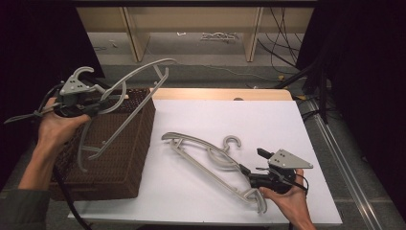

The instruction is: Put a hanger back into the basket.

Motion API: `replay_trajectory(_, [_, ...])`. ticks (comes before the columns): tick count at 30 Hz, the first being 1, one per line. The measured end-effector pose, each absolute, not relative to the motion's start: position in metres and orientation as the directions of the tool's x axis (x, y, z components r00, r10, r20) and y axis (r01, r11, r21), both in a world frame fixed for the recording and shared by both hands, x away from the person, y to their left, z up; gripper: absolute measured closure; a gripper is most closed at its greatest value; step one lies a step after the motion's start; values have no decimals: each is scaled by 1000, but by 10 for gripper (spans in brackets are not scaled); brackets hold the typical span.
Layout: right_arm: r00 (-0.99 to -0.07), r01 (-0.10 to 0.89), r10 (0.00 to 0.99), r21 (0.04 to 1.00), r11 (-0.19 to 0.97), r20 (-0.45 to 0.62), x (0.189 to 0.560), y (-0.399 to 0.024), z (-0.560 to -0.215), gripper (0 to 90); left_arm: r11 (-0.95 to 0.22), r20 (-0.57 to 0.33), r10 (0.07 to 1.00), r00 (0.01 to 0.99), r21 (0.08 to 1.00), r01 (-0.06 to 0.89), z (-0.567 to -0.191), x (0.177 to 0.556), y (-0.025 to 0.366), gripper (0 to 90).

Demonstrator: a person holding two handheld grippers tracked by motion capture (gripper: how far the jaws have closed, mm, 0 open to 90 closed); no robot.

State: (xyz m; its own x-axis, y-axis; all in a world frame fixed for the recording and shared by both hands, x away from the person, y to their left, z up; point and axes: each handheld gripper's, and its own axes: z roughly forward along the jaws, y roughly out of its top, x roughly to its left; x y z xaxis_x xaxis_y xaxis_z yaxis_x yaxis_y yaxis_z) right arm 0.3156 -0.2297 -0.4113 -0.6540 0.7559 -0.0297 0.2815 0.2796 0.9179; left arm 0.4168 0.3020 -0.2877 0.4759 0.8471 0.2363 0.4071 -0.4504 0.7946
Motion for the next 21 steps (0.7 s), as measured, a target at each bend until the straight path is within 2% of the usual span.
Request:
replay_trajectory(8, [-655, 284, 755, 917, 282, -29, 316, -229, -413, 207, -420, 230, 873, 429, 802, 424, -310, 419, 322, 820])
replay_trajectory(11, [-655, 285, 755, 916, 284, -31, 317, -229, -413, 207, -447, 251, 865, 434, 777, 443, -317, 418, 331, 820])
replay_trajectory(21, [-658, 297, 753, 910, 289, -24, 318, -229, -415, 208, -418, 229, 887, 401, 767, 487, -337, 412, 354, 820])
